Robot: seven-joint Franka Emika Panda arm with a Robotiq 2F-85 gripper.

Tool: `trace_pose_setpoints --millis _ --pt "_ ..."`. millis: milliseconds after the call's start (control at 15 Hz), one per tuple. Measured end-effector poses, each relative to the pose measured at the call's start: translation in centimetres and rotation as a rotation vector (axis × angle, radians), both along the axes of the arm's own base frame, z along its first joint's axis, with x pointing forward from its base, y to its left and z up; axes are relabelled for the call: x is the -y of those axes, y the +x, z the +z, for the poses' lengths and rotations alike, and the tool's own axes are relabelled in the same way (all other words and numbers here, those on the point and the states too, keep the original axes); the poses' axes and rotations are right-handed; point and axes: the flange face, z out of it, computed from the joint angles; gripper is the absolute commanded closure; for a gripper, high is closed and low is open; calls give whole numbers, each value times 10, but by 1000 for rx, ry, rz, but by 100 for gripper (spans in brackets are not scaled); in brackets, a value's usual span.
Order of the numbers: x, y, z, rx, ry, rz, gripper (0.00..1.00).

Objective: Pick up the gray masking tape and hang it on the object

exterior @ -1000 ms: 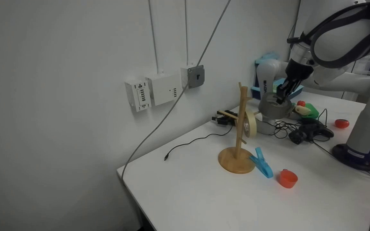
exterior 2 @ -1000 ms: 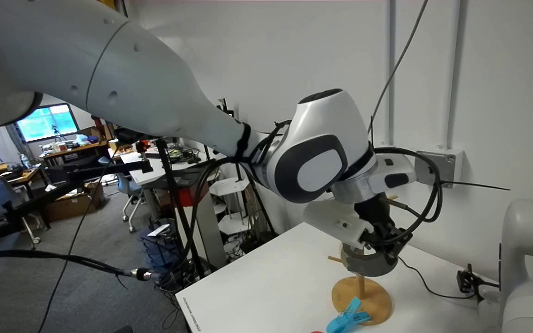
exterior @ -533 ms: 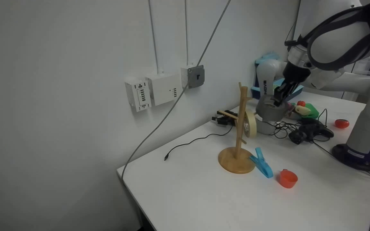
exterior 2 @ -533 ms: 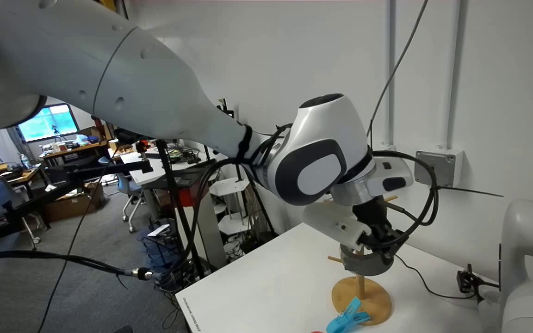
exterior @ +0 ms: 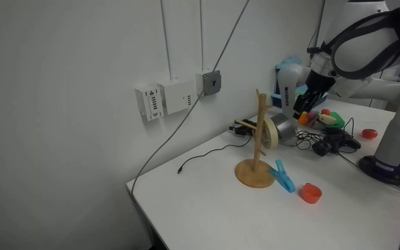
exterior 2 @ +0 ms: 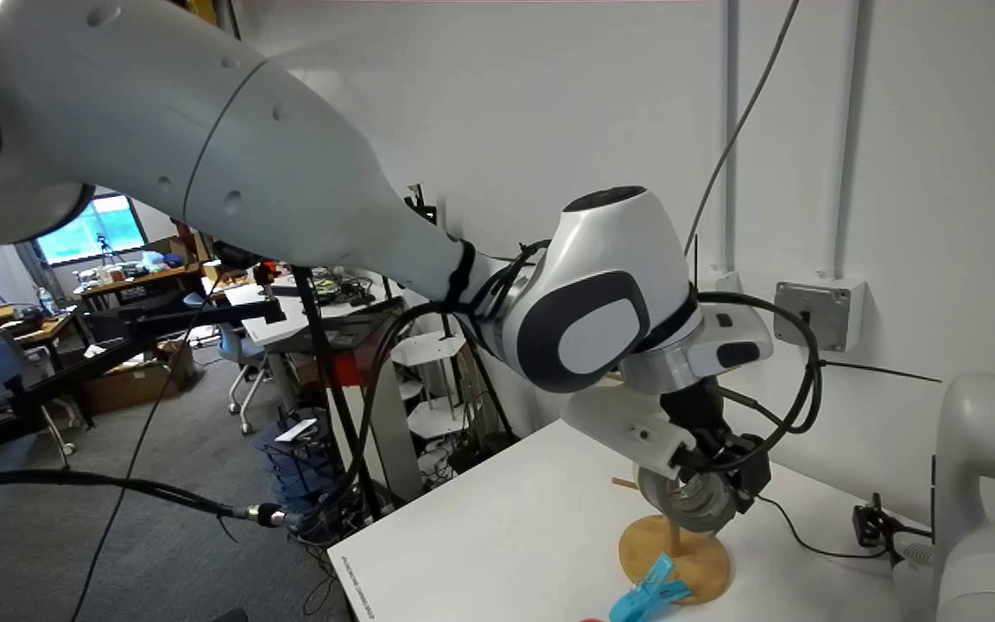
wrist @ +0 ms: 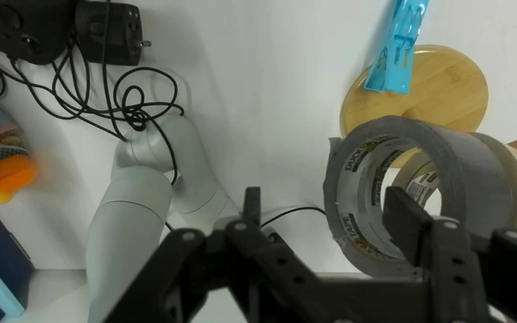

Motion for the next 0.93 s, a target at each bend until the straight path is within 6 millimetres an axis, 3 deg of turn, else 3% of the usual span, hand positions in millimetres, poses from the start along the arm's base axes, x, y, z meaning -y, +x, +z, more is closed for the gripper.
trace_pose_setpoints --millis 533,933 --pt "0 0 3 -9 -46 23 0" --pt "-28 -1 32 -27 -79 63 0"
